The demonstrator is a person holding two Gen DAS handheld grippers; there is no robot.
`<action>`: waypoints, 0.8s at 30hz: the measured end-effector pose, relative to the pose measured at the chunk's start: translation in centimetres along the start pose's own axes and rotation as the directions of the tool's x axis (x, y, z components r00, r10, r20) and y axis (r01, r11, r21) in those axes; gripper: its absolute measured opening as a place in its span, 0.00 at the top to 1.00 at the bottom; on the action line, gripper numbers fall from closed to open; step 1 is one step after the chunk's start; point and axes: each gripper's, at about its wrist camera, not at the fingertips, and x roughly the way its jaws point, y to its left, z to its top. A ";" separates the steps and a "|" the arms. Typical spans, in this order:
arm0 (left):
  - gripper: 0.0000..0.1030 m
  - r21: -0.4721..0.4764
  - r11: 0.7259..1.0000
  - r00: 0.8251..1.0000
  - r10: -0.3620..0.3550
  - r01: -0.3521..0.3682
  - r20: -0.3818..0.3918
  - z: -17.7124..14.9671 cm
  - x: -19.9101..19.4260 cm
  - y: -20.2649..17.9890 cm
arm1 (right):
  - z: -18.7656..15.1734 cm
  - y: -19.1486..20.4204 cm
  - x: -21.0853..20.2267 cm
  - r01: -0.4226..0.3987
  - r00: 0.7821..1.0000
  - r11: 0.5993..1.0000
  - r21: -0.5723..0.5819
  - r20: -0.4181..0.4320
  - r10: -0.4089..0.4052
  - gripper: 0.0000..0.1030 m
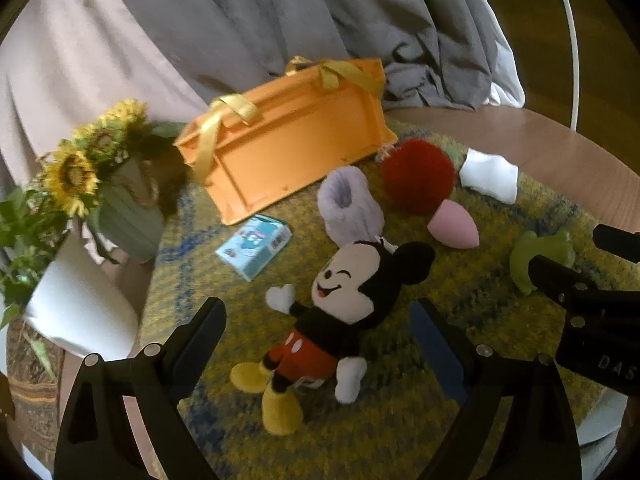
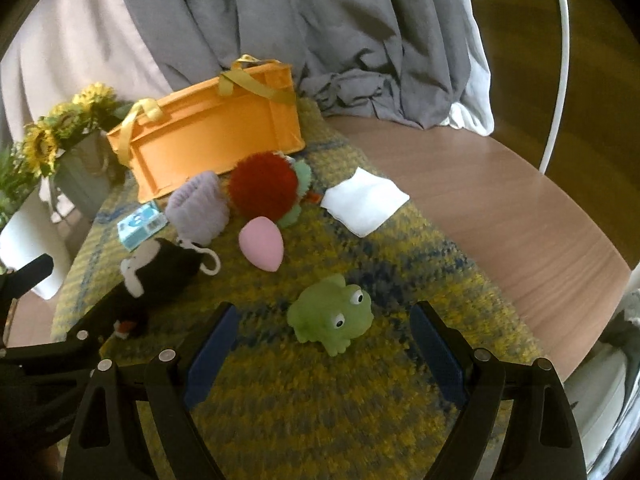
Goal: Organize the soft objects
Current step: 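Grasp the Mickey plush with the left tool while the right tool grasps the green frog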
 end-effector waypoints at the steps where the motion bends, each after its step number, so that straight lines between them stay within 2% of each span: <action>1: 0.08 0.005 1.000 1.000 -0.009 0.009 -0.004 0.1 0.5 -0.1 | -0.1 0.1 0.3 0.003 1.000 1.000 0.004 -0.003 -0.003 0.15; 10: 0.11 0.038 0.997 0.998 -0.061 0.062 -0.028 0.2 3.4 -0.7 | -0.3 0.5 2.6 0.043 0.999 0.999 0.011 -0.028 -0.043 0.17; 16: 0.24 0.051 0.994 0.995 -0.091 0.093 -0.043 0.2 4.6 -0.9 | -0.7 0.7 3.6 0.060 0.997 0.998 0.011 -0.049 -0.059 0.21; 21: 0.42 0.049 0.988 0.988 -0.141 0.145 -0.064 0.0 5.3 -0.8 | -1.1 1.2 4.3 0.082 0.995 0.997 -0.010 -0.059 -0.082 0.33; 24: 0.43 0.041 0.987 0.987 -0.150 0.153 -0.057 -0.1 5.1 -0.7 | -1.4 1.4 4.2 0.110 0.993 0.994 -0.016 -0.046 -0.110 0.40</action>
